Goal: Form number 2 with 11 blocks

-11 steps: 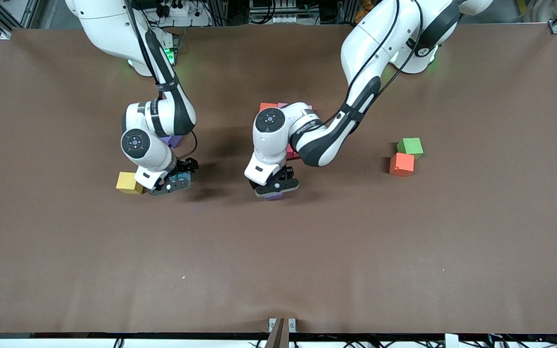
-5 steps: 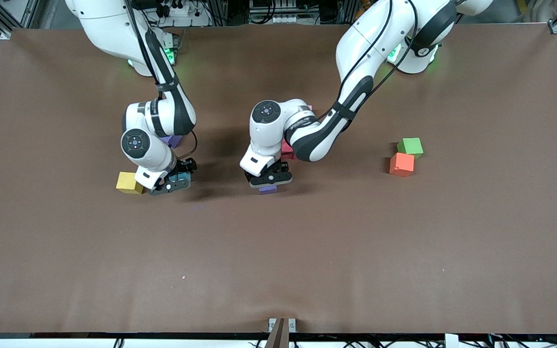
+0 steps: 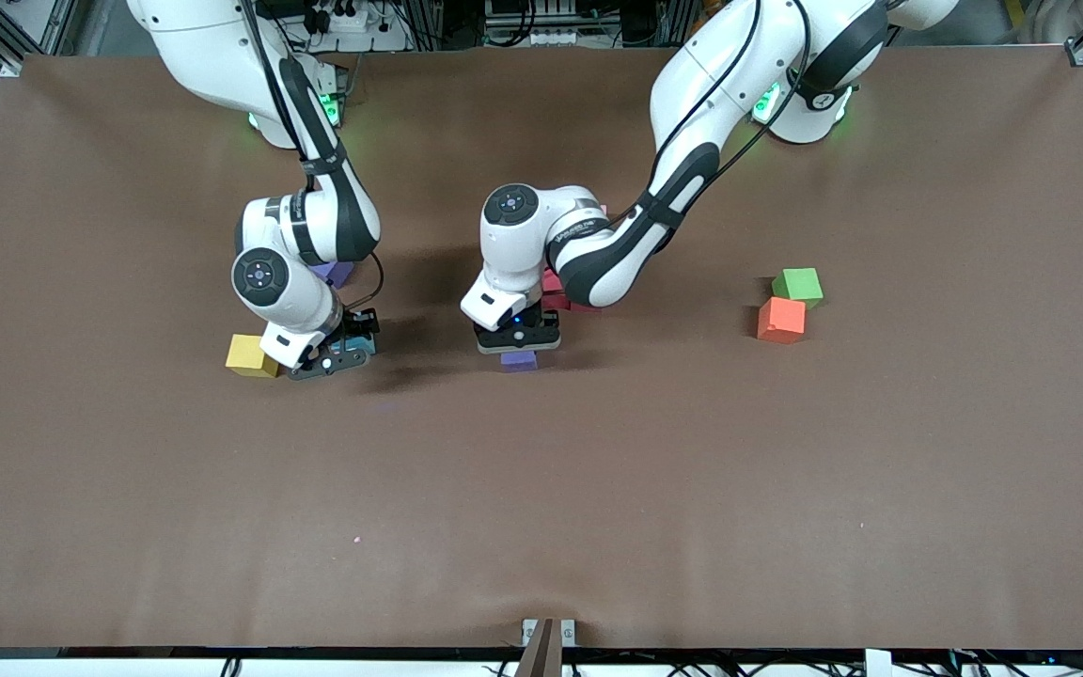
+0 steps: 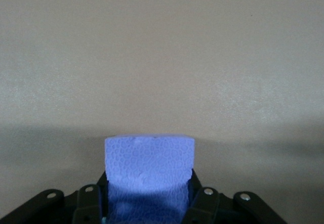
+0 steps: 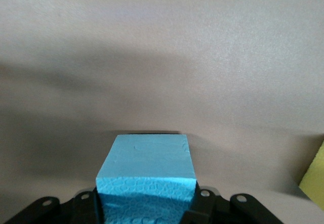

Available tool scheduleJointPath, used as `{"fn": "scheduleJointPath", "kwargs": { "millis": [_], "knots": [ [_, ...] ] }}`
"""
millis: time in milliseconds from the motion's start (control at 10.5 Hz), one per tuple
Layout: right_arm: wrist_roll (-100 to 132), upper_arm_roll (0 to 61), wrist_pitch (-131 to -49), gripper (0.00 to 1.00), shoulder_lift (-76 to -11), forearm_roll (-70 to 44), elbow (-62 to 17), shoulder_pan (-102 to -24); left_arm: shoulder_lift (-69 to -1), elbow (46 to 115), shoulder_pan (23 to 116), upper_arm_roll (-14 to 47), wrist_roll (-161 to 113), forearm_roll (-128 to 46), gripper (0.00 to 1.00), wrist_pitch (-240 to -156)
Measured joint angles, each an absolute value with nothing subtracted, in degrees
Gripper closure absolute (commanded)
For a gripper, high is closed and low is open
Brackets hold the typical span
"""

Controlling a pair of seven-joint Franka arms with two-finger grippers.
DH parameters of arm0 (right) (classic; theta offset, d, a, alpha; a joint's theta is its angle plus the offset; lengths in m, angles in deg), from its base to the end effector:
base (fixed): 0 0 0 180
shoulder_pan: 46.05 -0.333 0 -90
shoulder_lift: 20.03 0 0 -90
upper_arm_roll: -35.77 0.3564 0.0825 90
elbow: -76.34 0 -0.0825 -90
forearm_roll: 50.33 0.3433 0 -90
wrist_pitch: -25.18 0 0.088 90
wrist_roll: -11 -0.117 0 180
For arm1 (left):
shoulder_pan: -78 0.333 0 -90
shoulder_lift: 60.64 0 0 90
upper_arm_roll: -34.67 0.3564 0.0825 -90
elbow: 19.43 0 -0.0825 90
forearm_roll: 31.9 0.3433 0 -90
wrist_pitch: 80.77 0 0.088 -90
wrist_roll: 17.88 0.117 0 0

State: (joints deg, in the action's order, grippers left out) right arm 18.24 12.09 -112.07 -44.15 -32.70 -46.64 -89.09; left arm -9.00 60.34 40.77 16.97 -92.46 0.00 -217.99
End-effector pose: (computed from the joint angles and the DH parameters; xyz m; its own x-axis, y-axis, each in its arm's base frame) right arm 0.5115 0.1920 0.2687 0.9627 0.2435 -0.1179 0.2418 -0.9699 -0.0289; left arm 0.4835 -0.5685 0.2371 0.9711 0.0958 0.2185 0.0810 -0.9938 0.0759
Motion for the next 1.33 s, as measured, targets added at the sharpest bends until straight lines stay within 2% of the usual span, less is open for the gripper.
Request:
{"fn": "scheduleJointPath", "kwargs": {
  "millis": [95, 190, 380, 759, 1139, 1329],
  "knots": [
    [18.24, 12.1, -109.82, 0.63, -43.92, -32.69, -45.17, -89.11, -9.01, 60.49, 41.05, 16.65, -92.46, 0.42, 0.21, -218.02],
    [18.24, 12.1, -107.47, 0.63, -43.81, -32.68, -43.16, -89.15, -9.02, 60.56, 41.12, 16.55, -92.46, 0.61, 0.0, -218.03],
    [18.24, 12.12, -104.7, 0.62, -43.79, -32.67, -40.05, -89.27, -9.01, 60.92, 41.19, 16.51, -92.46, 0.61, 0.0, -218.02],
    [18.31, 12.22, -104.29, 0.62, -43.8, -32.66, -39.0, -89.46, -9.55, 60.84, 42.08, 15.91, -92.47, 0.61, 0.0, -218.11],
    [19.2, 12.35, -103.09, 0.62, -43.81, -32.66, -37.01, -89.83, -12.73, 60.76, 49.9, 9.31, -92.42, 0.62, 0.0, -216.99],
    [19.63, 12.59, -99.04, 0.62, -44.19, -32.66, -32.59, -90.92, -15.41, 60.71, 55.35, 5.59, -92.42, 0.62, 0.0, -211.67]
  ]
}}
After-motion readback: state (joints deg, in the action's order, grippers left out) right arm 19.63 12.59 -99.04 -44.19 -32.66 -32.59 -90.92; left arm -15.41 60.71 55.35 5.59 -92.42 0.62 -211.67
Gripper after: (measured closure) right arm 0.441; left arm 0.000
